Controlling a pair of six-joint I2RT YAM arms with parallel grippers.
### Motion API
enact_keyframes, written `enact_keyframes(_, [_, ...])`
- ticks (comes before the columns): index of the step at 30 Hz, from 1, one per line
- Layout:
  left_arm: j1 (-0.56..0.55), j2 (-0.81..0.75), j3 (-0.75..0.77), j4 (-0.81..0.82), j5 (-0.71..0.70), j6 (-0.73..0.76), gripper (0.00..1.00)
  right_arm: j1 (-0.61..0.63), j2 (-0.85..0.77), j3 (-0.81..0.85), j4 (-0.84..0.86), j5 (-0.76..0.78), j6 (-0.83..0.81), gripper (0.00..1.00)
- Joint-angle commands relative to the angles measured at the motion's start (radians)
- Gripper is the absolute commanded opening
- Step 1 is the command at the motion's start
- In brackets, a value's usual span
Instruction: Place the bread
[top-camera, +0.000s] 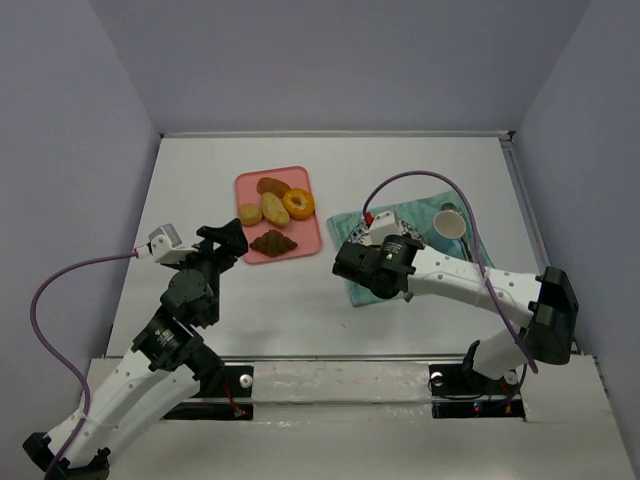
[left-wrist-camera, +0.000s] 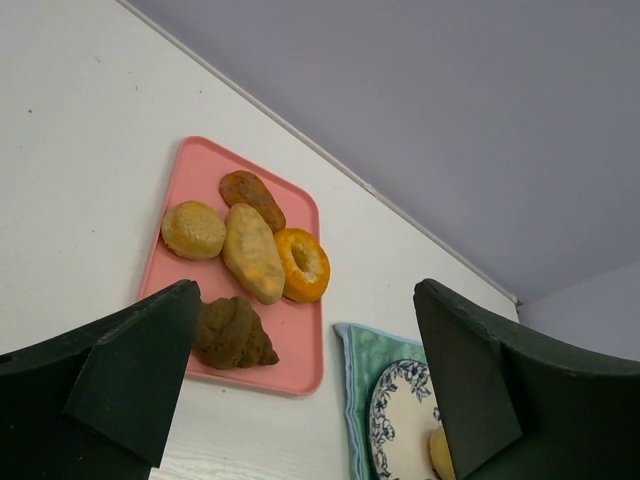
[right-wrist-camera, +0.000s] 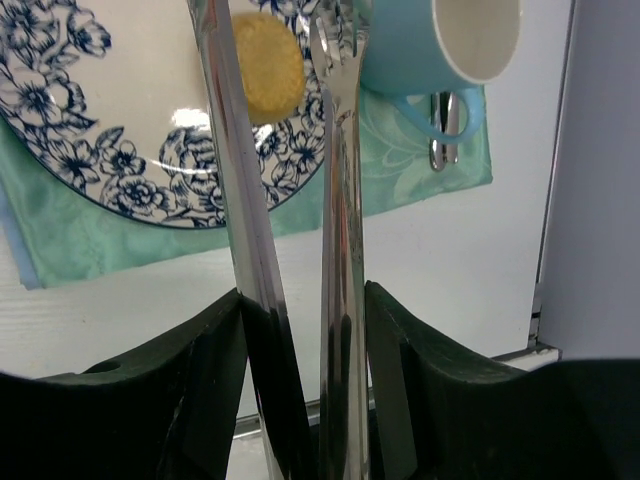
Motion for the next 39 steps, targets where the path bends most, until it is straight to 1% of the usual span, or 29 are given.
enact_keyframes(1, [-0.003,-0.021,-0.006,0.041,-0.032,0.006,0.99,0.007,-0.034,0.113,0.03,0.159,-0.058,0.53])
enact_keyframes(3, [-0.003,-0.026,-0.004,0.034,-0.032,0.006,0.99,0.007,-0.034,0.147,0.092,0.176,-0.121,0.53])
enact_keyframes(5, [-0.002,-0.031,-0.001,0.024,-0.034,0.004,0.99,0.007,-0.037,0.15,0.166,0.159,-0.246,0.53])
enact_keyframes(6, [-0.003,-0.04,0.001,0.018,-0.037,0.003,0.99,0.007,-0.041,0.145,0.272,0.144,-0.302,0.53])
enact_keyframes(7, [-0.003,-0.043,0.004,0.013,-0.04,0.0,0.99,0.007,-0.047,0.123,0.336,0.121,-0.358,0.53])
enact_keyframes(8, [-0.003,-0.047,0.007,0.001,-0.041,-0.002,0.99,0.007,-0.066,0.104,0.411,0.095,-0.482,0.53])
enact_keyframes(9, [-0.003,-0.054,0.008,-0.005,-0.043,-0.003,0.99,0.007,-0.081,0.083,0.566,0.004,-0.552,0.52])
enact_keyframes(10, [-0.003,-0.057,0.017,-0.009,-0.046,-0.006,0.99,0.017,-0.099,0.022,0.652,-0.052,-0.684,0.52])
enact_keyframes(11, [-0.003,-0.058,0.021,-0.009,-0.051,-0.009,0.99,0.017,-0.121,-0.017,0.744,-0.113,-0.686,0.52])
enact_keyframes(12, [-0.003,-0.06,0.025,-0.044,-0.052,-0.018,0.99,0.033,-0.164,-0.055,0.904,-0.264,-0.821,0.51])
enact_keyframes(13, [-0.002,-0.063,0.031,-0.054,-0.055,-0.022,0.99,0.054,-0.185,-0.139,0.98,-0.329,-0.95,0.51])
enact_keyframes(14, [-0.003,-0.064,0.031,-0.056,-0.055,-0.023,0.99,0.065,-0.202,-0.178,1.058,-0.379,-0.987,0.51])
enact_keyframes(15, [-0.003,-0.069,0.031,-0.058,-0.052,-0.025,0.99,0.074,-0.218,-0.206,1.149,-0.467,-1.023,0.52])
enact_keyframes(16, [-0.002,-0.072,0.031,-0.062,-0.051,-0.032,0.99,0.074,-0.219,-0.253,1.181,-0.5,-1.069,0.52])
enact_keyframes(19, [-0.002,-0.084,0.034,-0.07,-0.046,-0.046,0.99,0.097,-0.184,-0.292,1.263,-0.568,-1.106,0.54])
enact_keyframes(20, [-0.003,-0.09,0.036,-0.074,-0.045,-0.048,0.99,0.132,-0.169,-0.308,1.287,-0.58,-1.127,0.55])
enact_keyframes(23, [-0.003,-0.095,0.036,-0.079,-0.041,-0.058,0.99,0.175,-0.094,-0.324,1.324,-0.569,-1.173,0.56])
enact_keyframes(24, [-0.002,-0.095,0.034,-0.079,-0.041,-0.06,0.99,0.195,-0.072,-0.332,1.371,-0.554,-1.181,0.56])
enact_keyframes(27, [-0.003,-0.089,0.033,-0.081,-0.038,-0.065,0.99,0.215,0.011,-0.327,1.404,-0.514,-1.167,0.56])
enact_keyframes(30, [-0.002,-0.081,0.034,-0.082,-0.043,-0.065,0.99,0.241,0.071,-0.319,1.425,-0.533,-1.115,0.56])
enact_keyframes(32, [-0.003,-0.077,0.036,-0.082,-0.045,-0.062,0.99,0.241,0.08,-0.335,1.447,-0.539,-1.075,0.56])
enact_keyframes(35, [-0.002,-0.07,0.033,-0.078,-0.043,-0.063,0.99,0.241,0.058,-0.344,1.473,-0.549,-1.042,0.59])
enact_keyframes(39, [-0.002,-0.06,0.034,-0.079,-0.038,-0.063,0.99,0.241,-0.03,-0.358,1.507,-0.526,-1.019,0.63])
